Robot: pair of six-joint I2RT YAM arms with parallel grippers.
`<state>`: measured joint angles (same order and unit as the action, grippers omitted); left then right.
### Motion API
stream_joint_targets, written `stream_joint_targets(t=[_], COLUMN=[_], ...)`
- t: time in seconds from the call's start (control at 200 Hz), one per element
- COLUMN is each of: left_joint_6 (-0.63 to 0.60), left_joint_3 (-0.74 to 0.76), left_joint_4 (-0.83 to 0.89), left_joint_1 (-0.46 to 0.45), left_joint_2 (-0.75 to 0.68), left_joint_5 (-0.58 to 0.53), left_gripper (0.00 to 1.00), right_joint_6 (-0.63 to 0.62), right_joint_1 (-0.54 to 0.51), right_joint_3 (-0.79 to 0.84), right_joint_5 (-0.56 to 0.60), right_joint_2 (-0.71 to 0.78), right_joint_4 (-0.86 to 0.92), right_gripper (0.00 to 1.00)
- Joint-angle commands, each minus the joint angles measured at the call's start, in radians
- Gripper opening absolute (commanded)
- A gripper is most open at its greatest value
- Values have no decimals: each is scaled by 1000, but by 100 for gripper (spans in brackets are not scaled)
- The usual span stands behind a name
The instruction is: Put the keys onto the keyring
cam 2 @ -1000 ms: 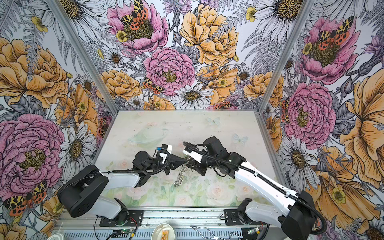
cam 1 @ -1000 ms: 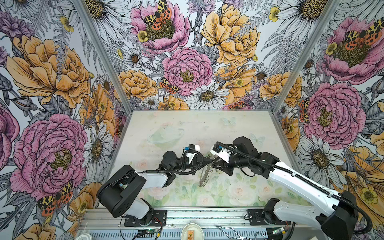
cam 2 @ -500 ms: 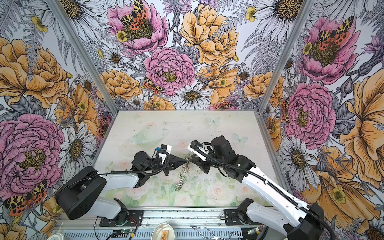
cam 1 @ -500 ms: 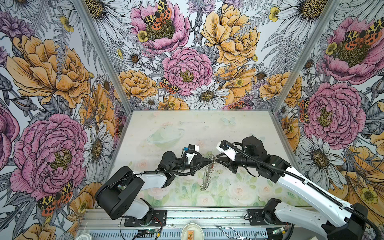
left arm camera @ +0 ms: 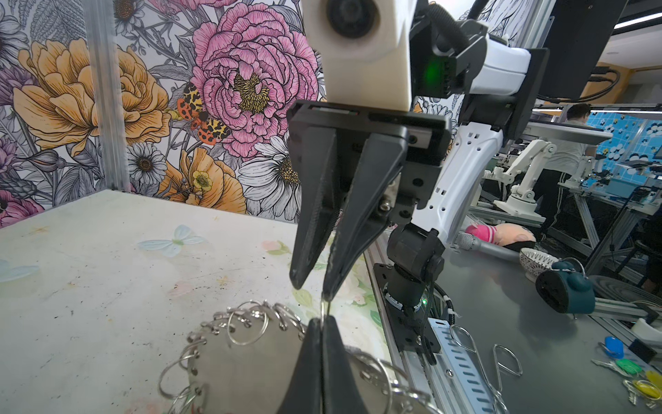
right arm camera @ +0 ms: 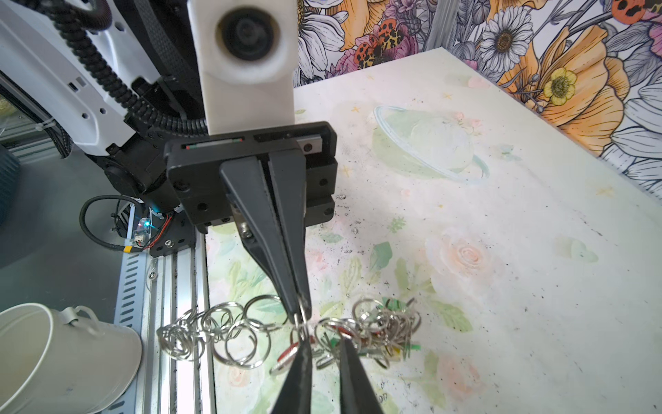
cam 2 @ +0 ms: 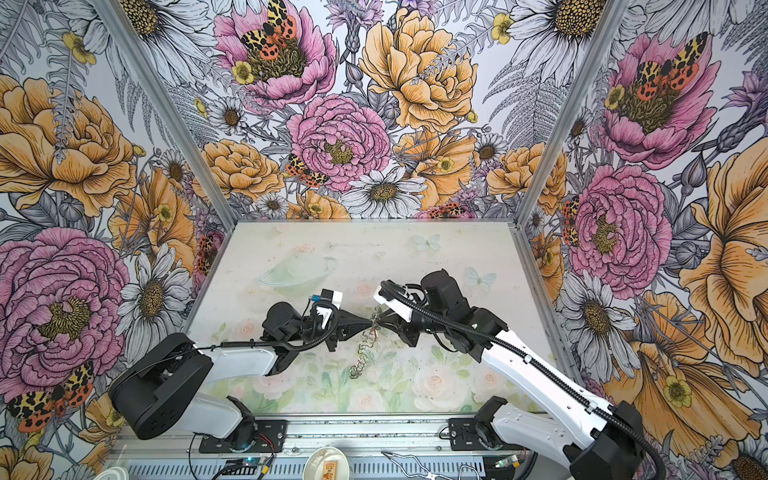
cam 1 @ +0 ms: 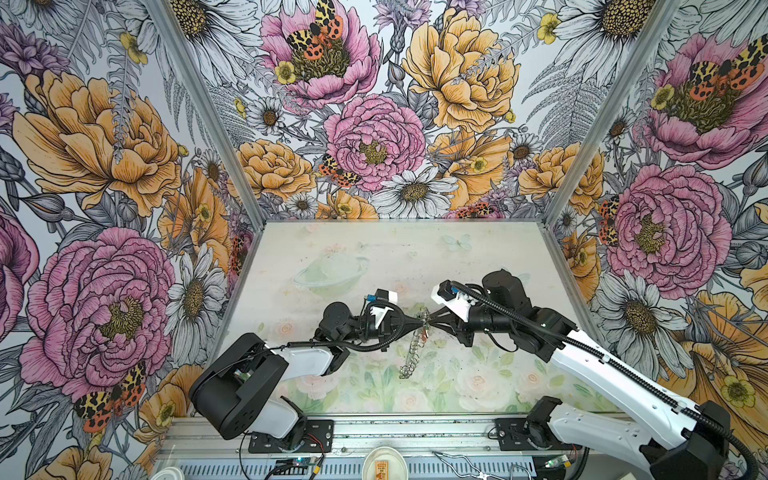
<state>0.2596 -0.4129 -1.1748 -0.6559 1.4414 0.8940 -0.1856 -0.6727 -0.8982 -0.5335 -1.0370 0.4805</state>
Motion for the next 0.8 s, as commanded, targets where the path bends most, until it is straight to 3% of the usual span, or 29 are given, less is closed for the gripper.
stream_joint_targets(t=[0.0,0.19,0.48,0.796], left_joint_6=[5,4,9,24], left_joint_3=[-7,-1,-8,-6], left_joint_4=[-57,-59,-67,-90], left_joint_1=[7,18,18,8], left_joint_2=[-21,-21,-21,-21], left_joint_5=[6,5,11,25], left_gripper=[0,0,0,0], right_joint_6=[-17,-19,-25,-28], right_joint_1=[-13,-12,-14,-16], right_joint_3=[-1,7,2,2], right_joint_5=[-67,-39,-103,-63], right_joint_2=[-12,26,-12,-35], right_joint_4=[-14,-13,-16,-15], right_gripper=[16,16,15,13])
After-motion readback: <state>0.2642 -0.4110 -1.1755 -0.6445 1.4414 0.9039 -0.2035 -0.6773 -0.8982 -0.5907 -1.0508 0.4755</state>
